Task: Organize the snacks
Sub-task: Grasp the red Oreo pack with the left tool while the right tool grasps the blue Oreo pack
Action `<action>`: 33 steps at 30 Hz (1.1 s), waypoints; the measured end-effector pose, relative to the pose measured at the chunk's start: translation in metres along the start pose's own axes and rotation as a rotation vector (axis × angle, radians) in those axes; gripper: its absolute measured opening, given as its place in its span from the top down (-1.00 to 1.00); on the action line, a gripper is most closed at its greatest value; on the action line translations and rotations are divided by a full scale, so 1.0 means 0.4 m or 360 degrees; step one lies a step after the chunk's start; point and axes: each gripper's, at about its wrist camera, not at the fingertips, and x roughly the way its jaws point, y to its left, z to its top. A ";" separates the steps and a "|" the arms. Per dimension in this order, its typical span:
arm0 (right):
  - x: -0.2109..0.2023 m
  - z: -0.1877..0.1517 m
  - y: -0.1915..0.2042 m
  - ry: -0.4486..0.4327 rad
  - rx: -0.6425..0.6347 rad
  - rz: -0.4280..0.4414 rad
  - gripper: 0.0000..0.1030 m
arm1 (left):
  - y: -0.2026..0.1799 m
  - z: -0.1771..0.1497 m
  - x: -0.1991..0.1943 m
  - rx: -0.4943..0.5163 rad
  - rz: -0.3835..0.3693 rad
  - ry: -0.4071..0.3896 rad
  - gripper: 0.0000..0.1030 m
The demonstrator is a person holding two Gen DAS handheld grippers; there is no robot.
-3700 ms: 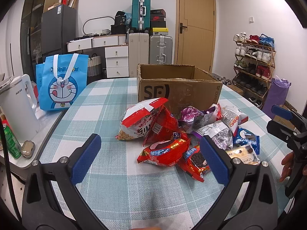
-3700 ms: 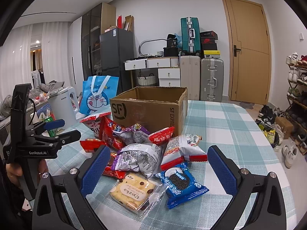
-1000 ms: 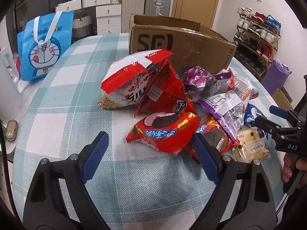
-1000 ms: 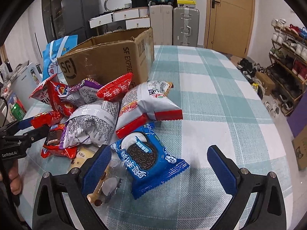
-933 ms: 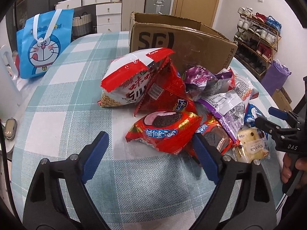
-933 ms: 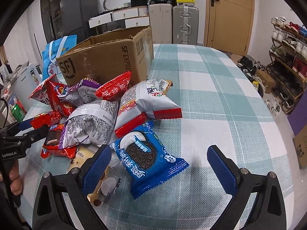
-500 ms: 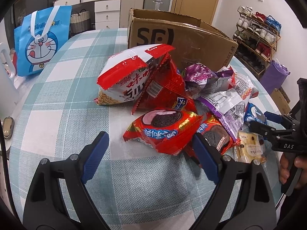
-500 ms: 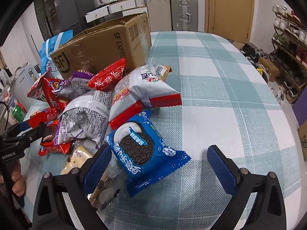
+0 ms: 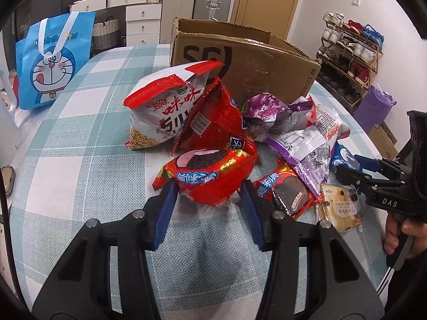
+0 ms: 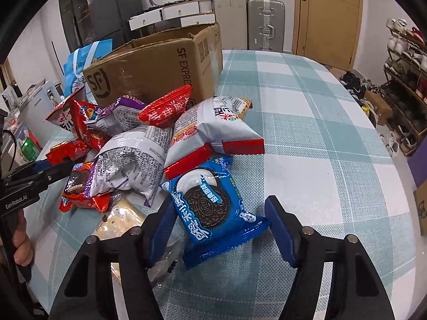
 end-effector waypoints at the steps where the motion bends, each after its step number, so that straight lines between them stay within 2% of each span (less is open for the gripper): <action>1: -0.002 -0.001 0.000 -0.0006 -0.0002 0.0005 -0.27 | -0.001 0.001 -0.001 0.0000 0.0000 -0.0003 0.12; 4: -0.010 -0.002 0.003 -0.0034 -0.0012 0.0021 -0.20 | 0.001 0.001 -0.005 0.0001 0.0001 -0.0010 0.13; 6: -0.017 -0.003 0.008 -0.0052 -0.0028 0.0032 -0.07 | 0.003 0.001 -0.008 -0.0004 0.0000 -0.0018 0.13; 11: -0.022 -0.008 0.010 -0.0053 -0.0039 0.0038 -0.07 | 0.000 -0.007 -0.012 0.0006 0.0001 -0.0012 0.09; 17: -0.015 -0.009 0.006 -0.0029 -0.0030 0.0057 -0.07 | -0.003 -0.004 -0.021 0.0014 0.0006 -0.0041 -0.38; 20: -0.010 -0.010 0.003 -0.0015 -0.0018 0.0063 -0.07 | 0.006 0.003 -0.022 -0.0021 -0.0034 -0.0036 -0.49; 26: -0.005 -0.010 -0.002 -0.0005 0.0000 0.0081 -0.07 | 0.025 0.028 0.015 -0.0151 -0.0081 0.0031 -0.50; 30: 0.004 -0.008 -0.005 0.0016 0.0007 0.0092 -0.07 | 0.028 0.040 0.038 -0.0176 -0.0064 0.0052 -0.48; 33: 0.004 -0.008 -0.008 0.0015 0.0016 0.0102 -0.08 | 0.021 0.037 0.046 -0.0170 -0.0062 0.0057 -0.21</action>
